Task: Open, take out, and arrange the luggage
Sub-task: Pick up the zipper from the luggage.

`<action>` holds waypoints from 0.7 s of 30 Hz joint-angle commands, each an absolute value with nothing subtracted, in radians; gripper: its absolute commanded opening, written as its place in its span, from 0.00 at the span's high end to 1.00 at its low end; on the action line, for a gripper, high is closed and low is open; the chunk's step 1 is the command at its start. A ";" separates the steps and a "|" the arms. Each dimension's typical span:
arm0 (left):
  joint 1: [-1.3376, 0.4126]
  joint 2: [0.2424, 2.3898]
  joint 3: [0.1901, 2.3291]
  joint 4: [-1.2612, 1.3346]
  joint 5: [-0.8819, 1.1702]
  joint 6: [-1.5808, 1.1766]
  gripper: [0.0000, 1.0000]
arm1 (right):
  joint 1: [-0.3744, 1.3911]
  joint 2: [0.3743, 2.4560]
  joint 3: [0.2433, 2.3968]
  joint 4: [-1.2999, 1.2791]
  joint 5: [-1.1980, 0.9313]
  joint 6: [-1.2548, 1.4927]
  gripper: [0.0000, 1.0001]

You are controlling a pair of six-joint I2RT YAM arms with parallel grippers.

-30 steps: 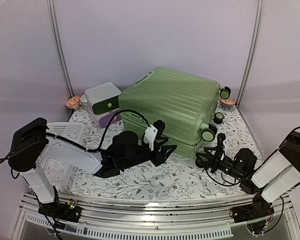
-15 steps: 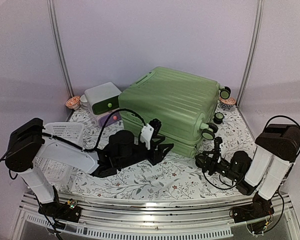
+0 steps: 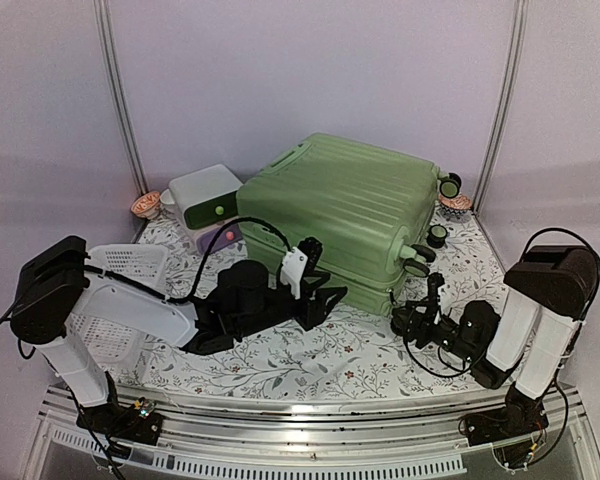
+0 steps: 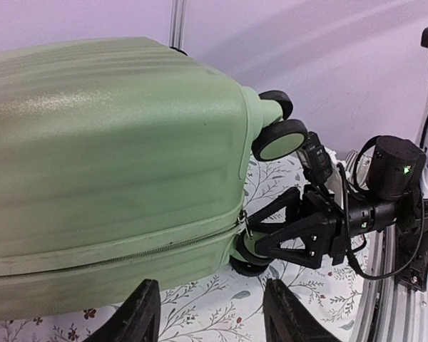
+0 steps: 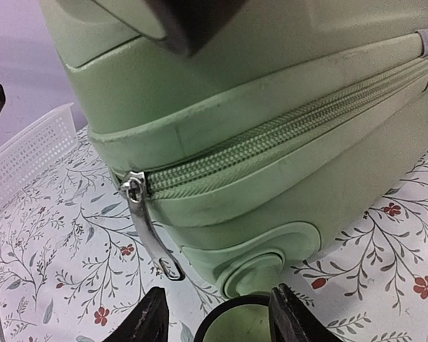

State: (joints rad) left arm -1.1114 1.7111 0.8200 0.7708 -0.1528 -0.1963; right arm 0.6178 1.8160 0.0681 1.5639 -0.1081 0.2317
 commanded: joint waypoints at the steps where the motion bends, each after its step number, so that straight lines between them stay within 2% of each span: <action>1: -1.094 1.711 0.828 0.758 -0.161 -0.202 0.48 | 0.604 1.855 0.110 1.833 -0.232 0.230 0.50; 6: -1.095 1.716 0.828 0.758 -0.160 -0.205 0.48 | 0.600 1.857 0.128 1.832 -0.279 0.225 0.51; 21: -1.094 1.715 0.818 0.756 -0.162 -0.207 0.48 | 0.582 1.878 0.199 1.833 -0.366 0.281 0.64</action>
